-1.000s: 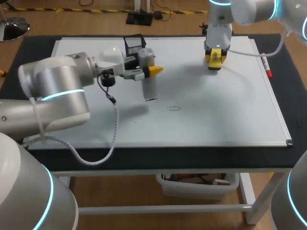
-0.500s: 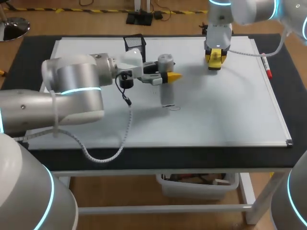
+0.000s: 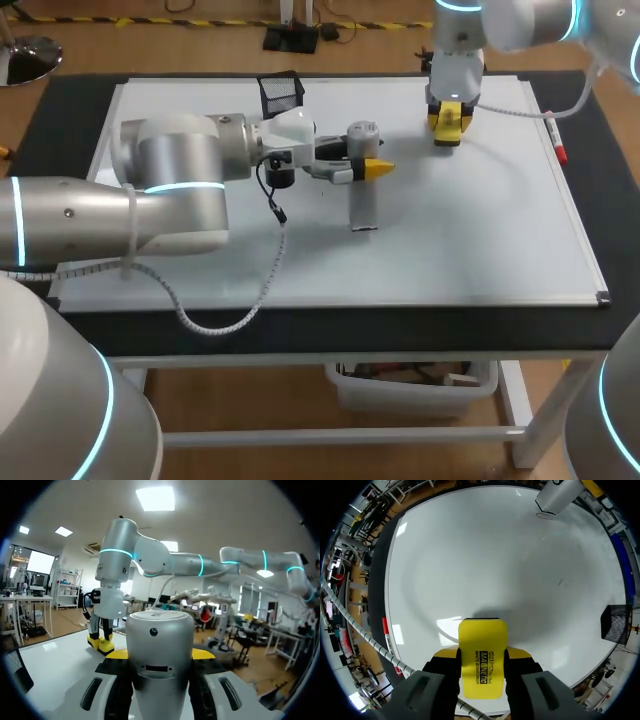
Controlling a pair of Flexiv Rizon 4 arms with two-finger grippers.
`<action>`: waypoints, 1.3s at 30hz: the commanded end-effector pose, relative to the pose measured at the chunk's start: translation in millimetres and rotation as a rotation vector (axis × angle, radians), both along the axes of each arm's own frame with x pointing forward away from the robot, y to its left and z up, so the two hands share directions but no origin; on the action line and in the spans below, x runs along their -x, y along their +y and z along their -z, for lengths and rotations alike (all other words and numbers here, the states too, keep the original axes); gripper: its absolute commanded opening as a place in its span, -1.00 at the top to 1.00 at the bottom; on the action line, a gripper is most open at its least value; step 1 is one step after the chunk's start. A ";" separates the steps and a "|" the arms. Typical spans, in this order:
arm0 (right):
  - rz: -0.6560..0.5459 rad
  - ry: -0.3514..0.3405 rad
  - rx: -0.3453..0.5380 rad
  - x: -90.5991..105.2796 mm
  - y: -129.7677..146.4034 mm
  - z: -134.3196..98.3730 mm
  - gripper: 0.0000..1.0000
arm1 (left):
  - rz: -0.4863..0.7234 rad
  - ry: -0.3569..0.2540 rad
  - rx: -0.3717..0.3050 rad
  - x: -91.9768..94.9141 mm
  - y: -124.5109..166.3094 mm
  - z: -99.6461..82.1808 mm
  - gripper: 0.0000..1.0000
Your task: Pick up the inspection probe, press it on each red-marked spot on the whiteboard one by one, put down the probe, pick up the eraser, and wipe off all the red marks.
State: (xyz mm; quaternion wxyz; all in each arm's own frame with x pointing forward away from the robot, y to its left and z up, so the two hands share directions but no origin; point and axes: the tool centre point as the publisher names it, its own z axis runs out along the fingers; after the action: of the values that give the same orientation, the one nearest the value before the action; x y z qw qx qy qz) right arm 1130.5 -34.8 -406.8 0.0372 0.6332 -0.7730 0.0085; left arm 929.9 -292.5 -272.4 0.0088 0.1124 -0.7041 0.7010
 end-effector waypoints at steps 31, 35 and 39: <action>-0.003 0.004 0.003 -1.9 -0.5 -1.1 1.00 | 0.084 -0.052 -0.016 -3.9 0.8 13.5 1.00; -0.003 0.004 0.003 -1.9 -0.5 -1.1 1.00 | 0.082 -0.049 -0.015 -3.6 1.2 14.2 1.00; -0.003 0.004 0.003 -1.9 -0.5 -1.1 1.00 | 0.085 -0.049 -0.014 -3.5 0.2 14.2 1.00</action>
State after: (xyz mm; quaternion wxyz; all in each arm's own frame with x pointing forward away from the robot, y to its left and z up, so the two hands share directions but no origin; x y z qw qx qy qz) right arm 1130.5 -34.8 -406.8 0.0372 0.6332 -0.7730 0.0085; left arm 932.1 -291.5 -285.9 0.0191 0.0665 -0.7142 0.6966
